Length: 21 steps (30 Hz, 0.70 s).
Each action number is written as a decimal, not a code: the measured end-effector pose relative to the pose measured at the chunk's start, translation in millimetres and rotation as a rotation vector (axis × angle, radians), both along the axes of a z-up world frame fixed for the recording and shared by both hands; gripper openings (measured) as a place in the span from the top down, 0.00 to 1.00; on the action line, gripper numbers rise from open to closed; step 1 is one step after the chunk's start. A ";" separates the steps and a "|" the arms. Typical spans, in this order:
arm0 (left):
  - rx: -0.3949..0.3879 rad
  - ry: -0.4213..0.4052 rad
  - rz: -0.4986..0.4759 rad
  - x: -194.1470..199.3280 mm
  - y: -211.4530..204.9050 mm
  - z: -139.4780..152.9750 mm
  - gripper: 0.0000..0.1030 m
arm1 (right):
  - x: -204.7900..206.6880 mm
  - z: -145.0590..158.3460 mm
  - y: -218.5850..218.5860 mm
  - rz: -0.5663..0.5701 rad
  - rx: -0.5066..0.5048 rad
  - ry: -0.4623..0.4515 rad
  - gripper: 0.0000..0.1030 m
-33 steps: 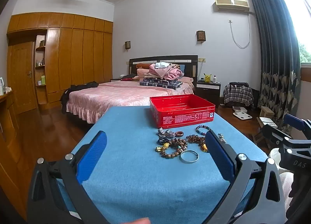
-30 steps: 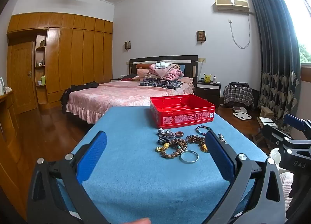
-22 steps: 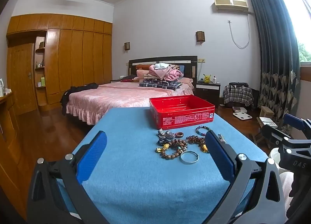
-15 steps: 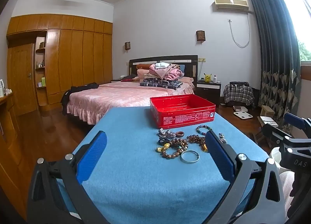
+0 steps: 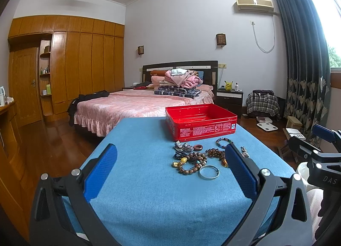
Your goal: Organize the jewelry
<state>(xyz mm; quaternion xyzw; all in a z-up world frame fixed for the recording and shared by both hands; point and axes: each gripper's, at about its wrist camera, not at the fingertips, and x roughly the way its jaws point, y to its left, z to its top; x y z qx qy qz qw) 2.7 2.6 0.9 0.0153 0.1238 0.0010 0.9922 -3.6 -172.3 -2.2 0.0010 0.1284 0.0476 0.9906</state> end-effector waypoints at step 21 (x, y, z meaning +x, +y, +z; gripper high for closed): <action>0.000 0.001 0.002 0.8 1.7 -0.7 0.05 | -0.1 -0.5 0.1 0.000 0.000 0.000 0.06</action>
